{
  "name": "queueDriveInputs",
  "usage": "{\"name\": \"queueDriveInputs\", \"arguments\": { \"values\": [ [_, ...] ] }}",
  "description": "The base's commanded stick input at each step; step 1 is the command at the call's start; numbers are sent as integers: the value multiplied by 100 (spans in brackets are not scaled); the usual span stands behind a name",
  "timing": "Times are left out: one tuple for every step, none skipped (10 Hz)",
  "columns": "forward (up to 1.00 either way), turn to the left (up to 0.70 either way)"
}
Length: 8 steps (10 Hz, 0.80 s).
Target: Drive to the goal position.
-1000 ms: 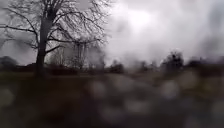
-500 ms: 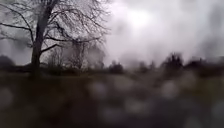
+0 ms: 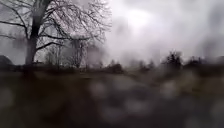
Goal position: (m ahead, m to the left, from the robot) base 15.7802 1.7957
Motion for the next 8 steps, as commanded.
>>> {"name": "queueDriveInputs", "arguments": {
  "values": [
    [100, 0],
    [100, -17],
    [100, -39],
    [100, -40],
    [100, -7],
    [100, 0],
    [100, 0],
    [100, 0]
  ]
}}
